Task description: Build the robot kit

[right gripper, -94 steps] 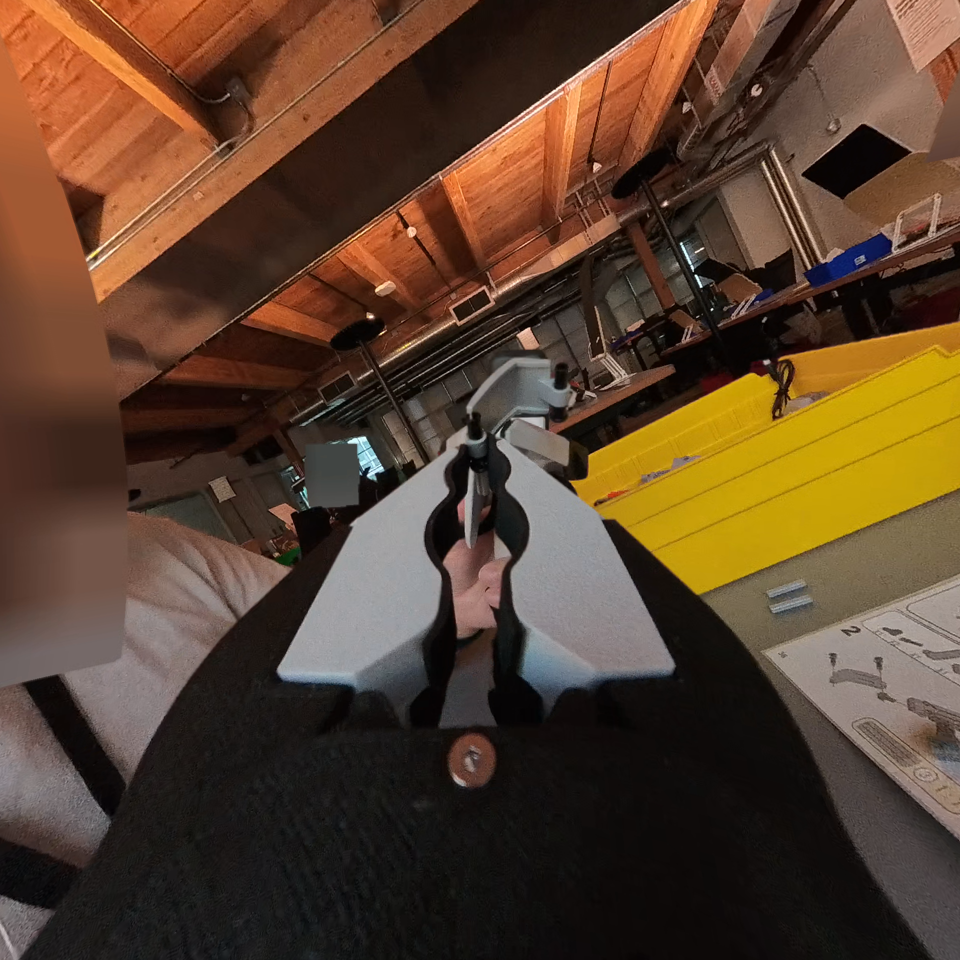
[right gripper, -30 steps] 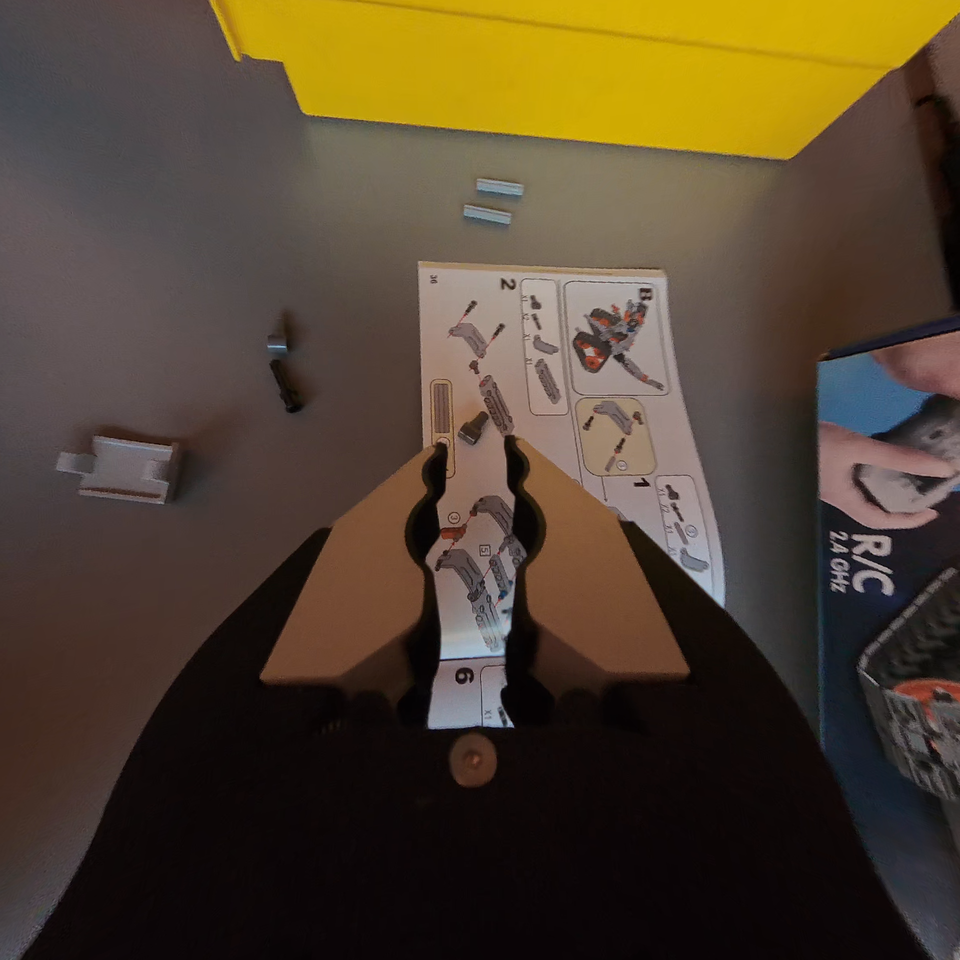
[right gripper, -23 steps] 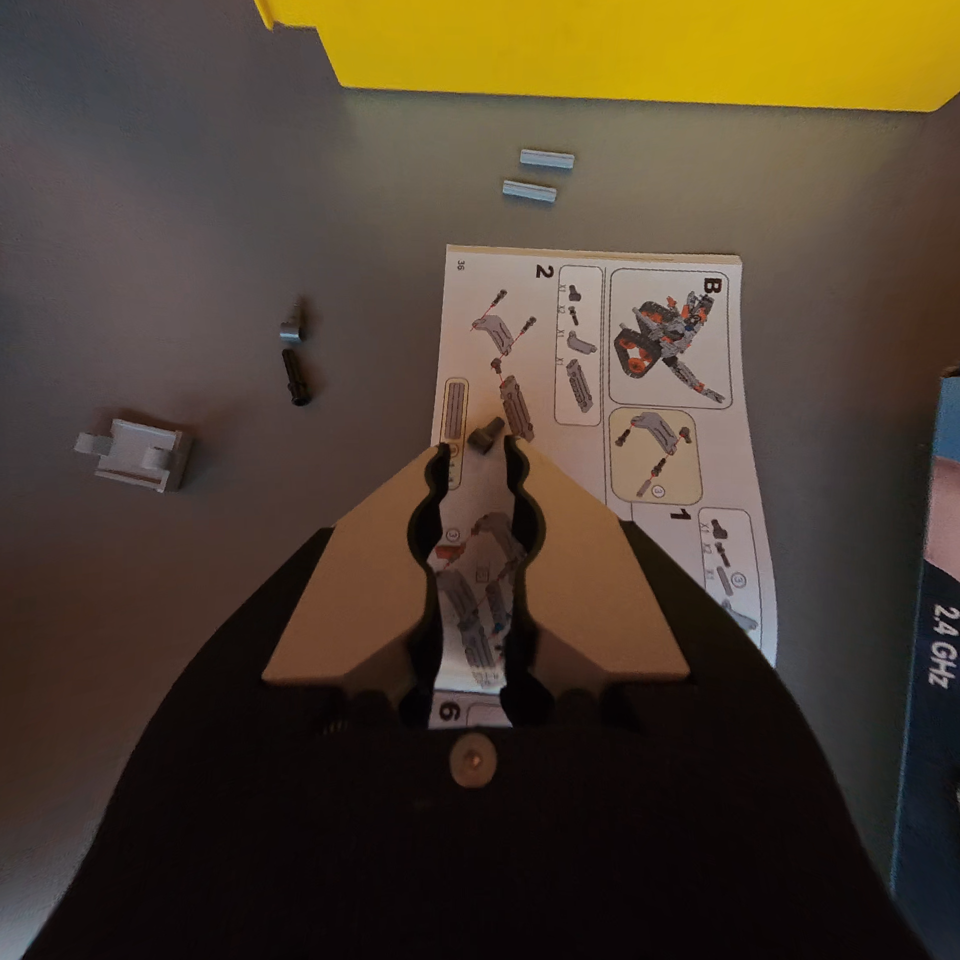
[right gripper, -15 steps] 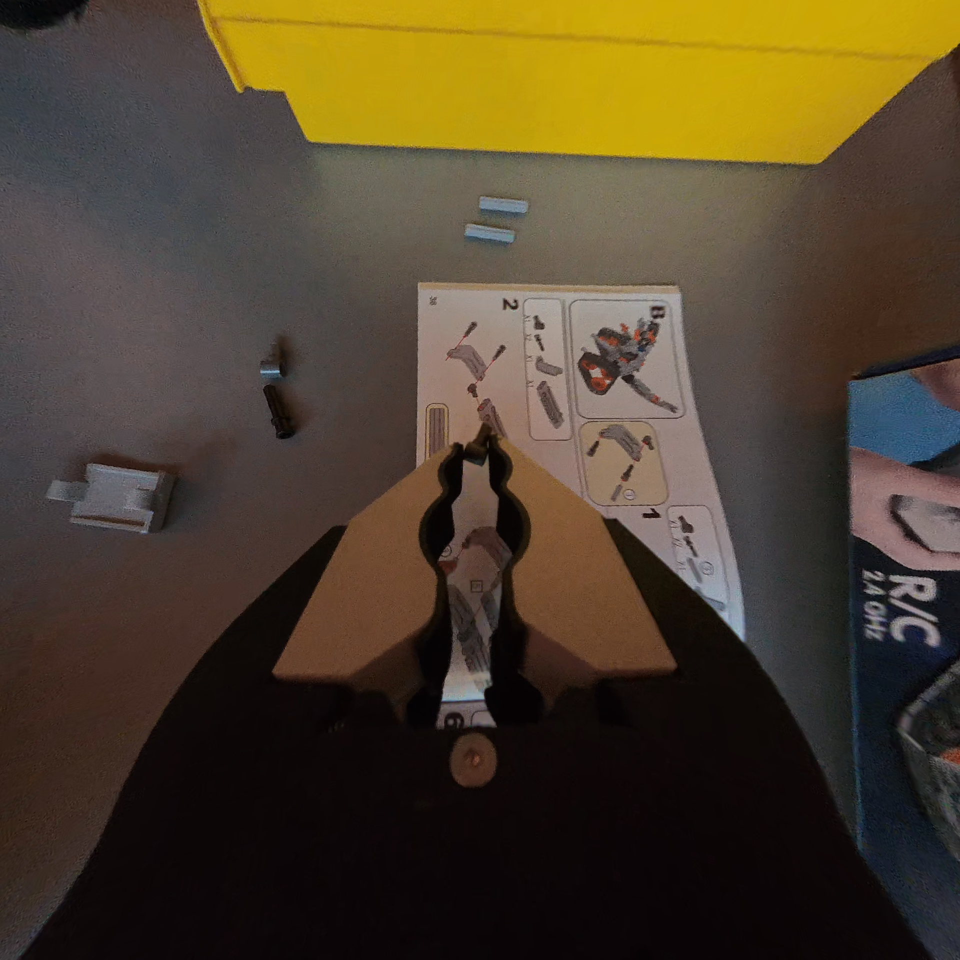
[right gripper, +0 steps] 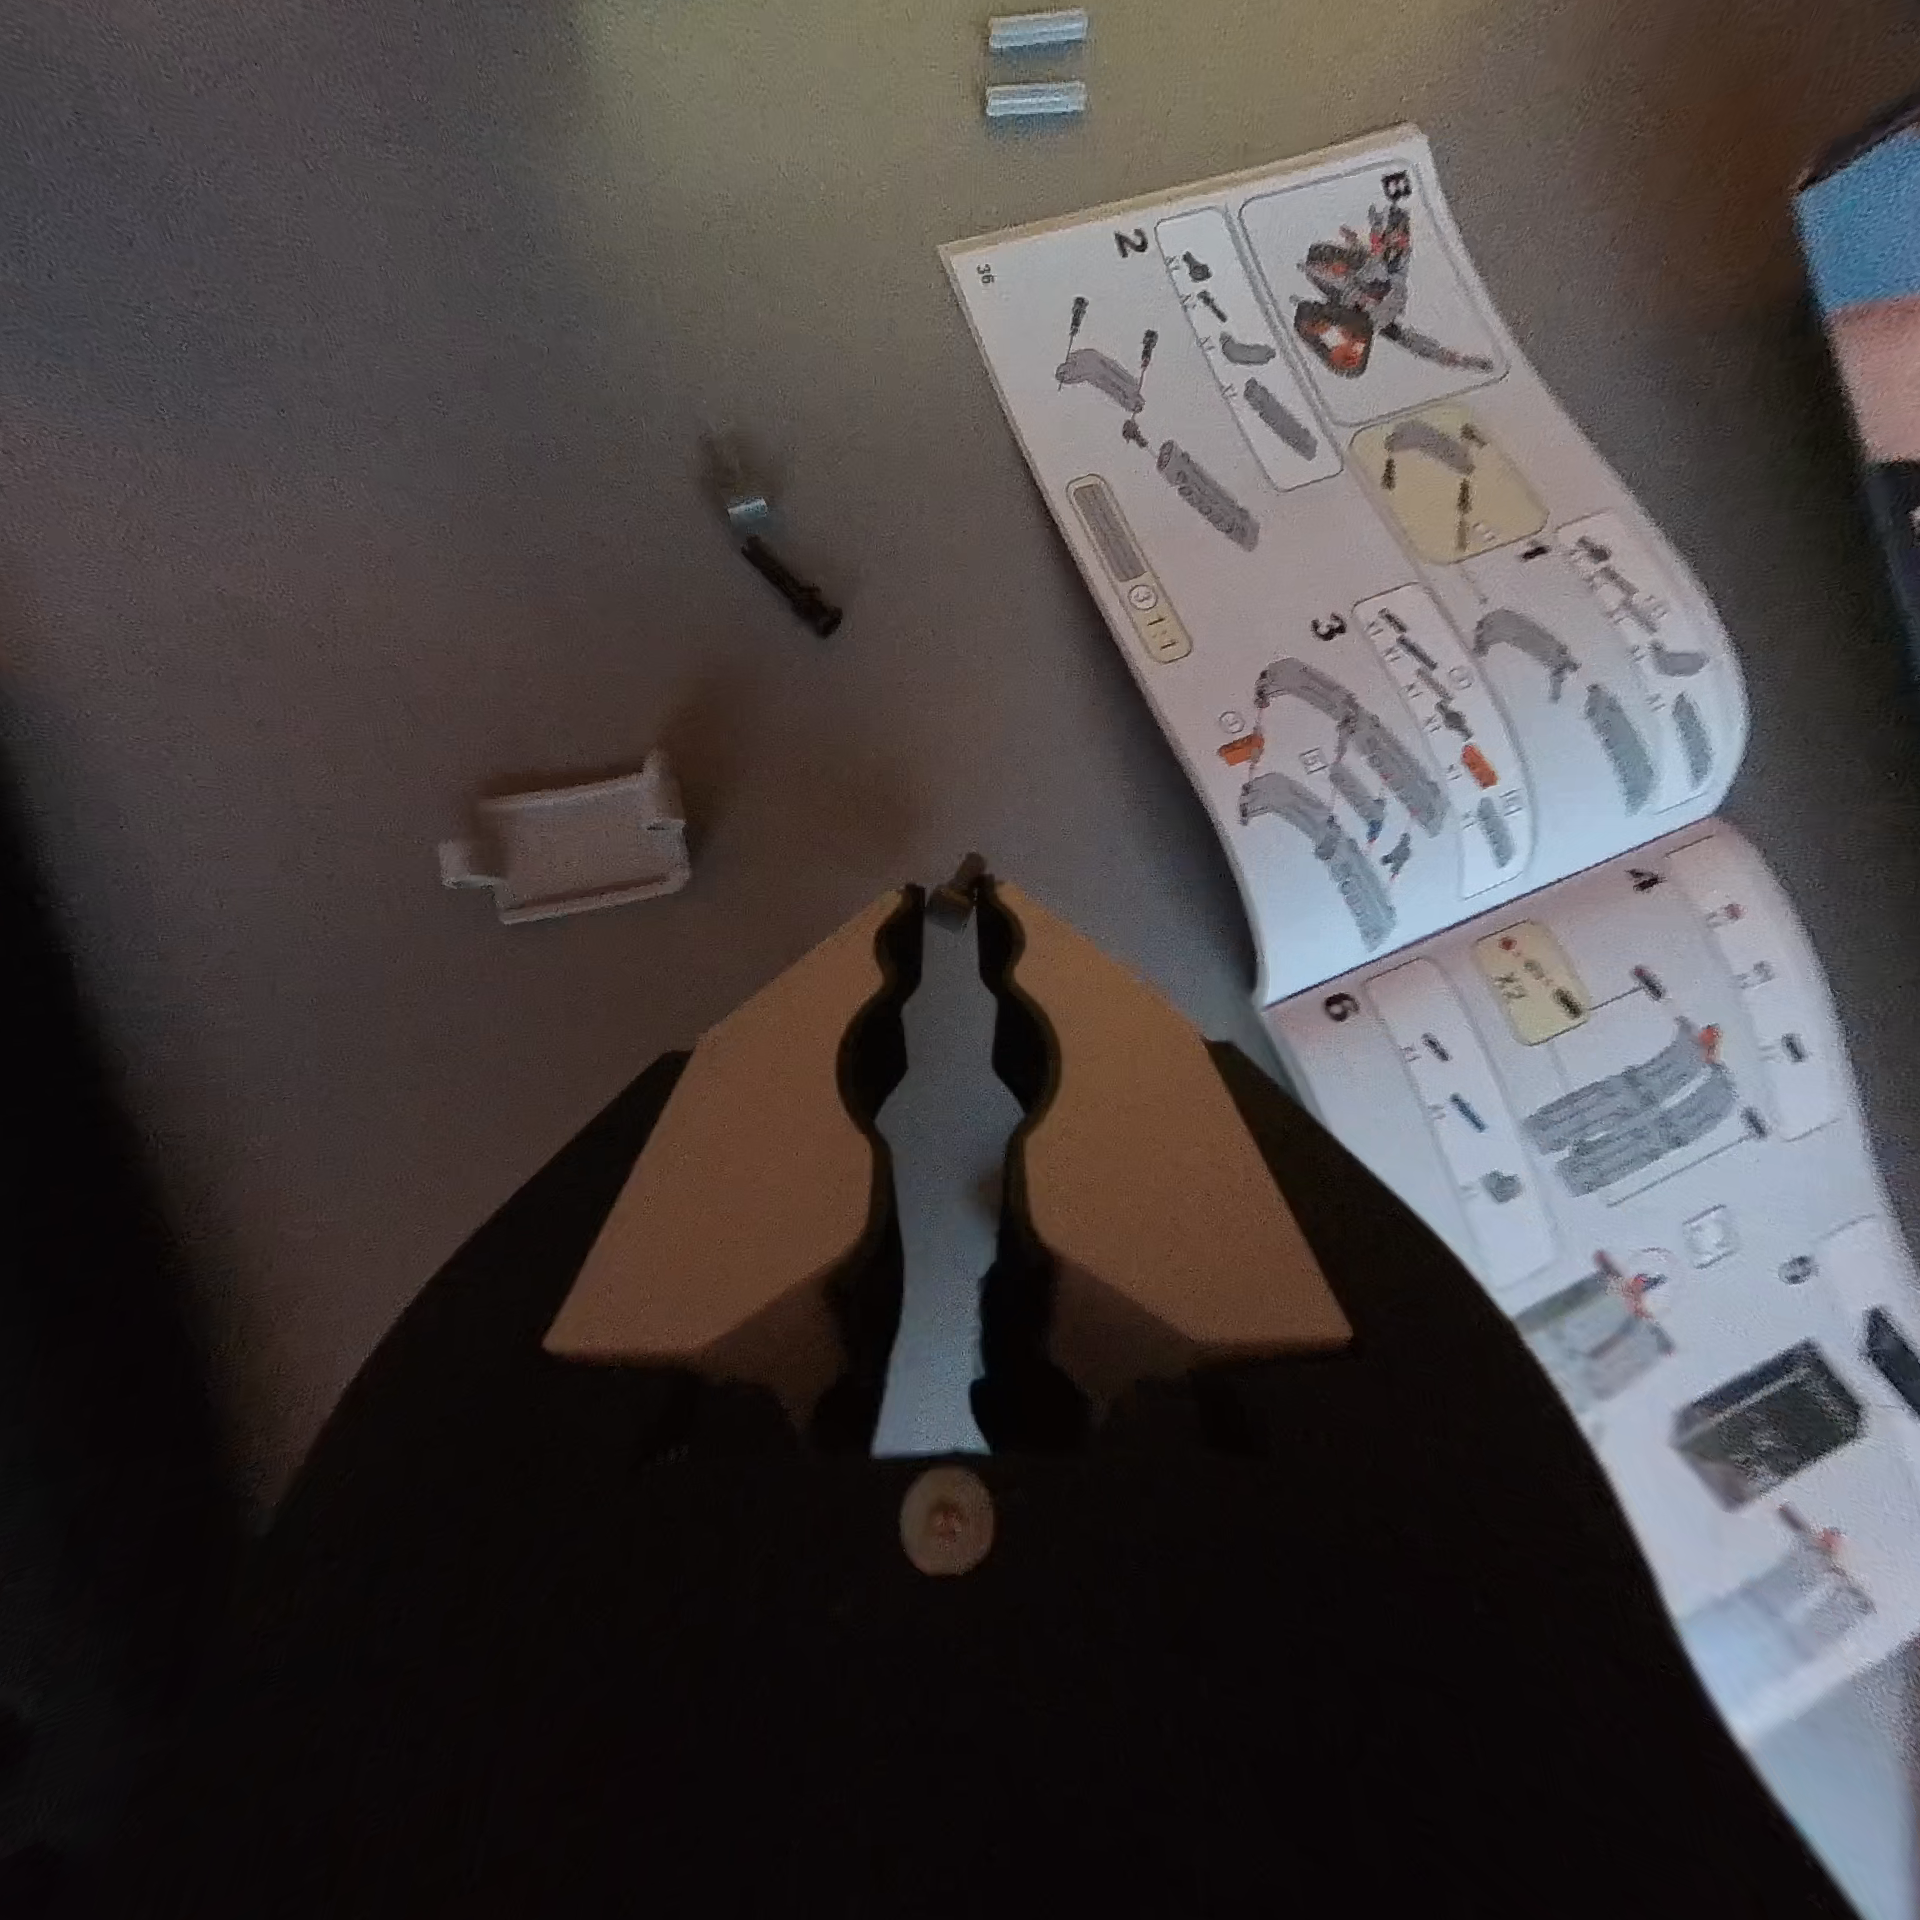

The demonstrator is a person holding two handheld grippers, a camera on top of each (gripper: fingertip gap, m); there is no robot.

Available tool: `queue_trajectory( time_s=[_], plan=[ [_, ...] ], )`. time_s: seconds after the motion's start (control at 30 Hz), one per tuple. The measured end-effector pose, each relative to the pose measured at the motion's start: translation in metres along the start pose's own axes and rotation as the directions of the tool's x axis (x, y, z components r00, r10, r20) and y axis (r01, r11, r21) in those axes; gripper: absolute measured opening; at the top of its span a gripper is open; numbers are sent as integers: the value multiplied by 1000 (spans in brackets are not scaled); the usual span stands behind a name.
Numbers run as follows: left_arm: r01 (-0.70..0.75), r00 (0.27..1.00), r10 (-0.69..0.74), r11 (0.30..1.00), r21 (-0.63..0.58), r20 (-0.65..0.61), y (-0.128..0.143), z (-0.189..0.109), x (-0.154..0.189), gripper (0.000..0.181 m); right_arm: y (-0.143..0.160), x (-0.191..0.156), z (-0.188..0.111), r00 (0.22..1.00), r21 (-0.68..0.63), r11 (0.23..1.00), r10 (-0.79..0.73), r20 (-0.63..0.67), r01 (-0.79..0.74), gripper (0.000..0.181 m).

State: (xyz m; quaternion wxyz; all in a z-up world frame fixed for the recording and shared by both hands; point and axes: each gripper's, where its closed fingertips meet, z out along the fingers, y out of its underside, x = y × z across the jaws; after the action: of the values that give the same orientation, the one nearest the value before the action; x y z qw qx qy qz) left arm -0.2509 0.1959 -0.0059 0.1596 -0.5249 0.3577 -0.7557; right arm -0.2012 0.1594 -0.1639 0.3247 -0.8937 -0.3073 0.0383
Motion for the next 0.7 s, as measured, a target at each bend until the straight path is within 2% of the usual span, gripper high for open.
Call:
queue_trajectory(
  time_s=[0.1,0.2,0.27,0.33,0.43,0.5,0.63,0.7],
  plan=[
    [3,1000,-3,1000,-5,8,1,0,-3,4,5,-2,3,984,-9,984,178,21,-178,8],
    [9,1000,-9,1000,-3,7,0,0,-3,5,10,0,8,964,-16,965,263,37,-262,9],
    [14,1000,-14,1000,-2,5,0,-1,-4,5,5,-11,5,950,-3,959,280,140,-282,19],
    [23,1000,-23,1000,0,-2,0,-1,-4,5,2,-3,-3,937,22,950,304,169,-312,21],
    [36,999,-36,999,3,-14,-1,-1,-3,5,-11,15,-15,895,78,909,383,228,-409,7],
    [37,999,-37,999,1,-17,-1,-1,-2,5,-12,10,-13,886,-8,912,399,237,-409,2],
    [30,1000,-30,1000,-7,-6,1,-1,-3,5,-16,3,-1,933,-149,933,343,104,-326,0],
    [32,999,-32,999,-9,-7,1,0,-3,4,-13,-2,1,940,-233,924,331,87,-304,1]
  ],
)
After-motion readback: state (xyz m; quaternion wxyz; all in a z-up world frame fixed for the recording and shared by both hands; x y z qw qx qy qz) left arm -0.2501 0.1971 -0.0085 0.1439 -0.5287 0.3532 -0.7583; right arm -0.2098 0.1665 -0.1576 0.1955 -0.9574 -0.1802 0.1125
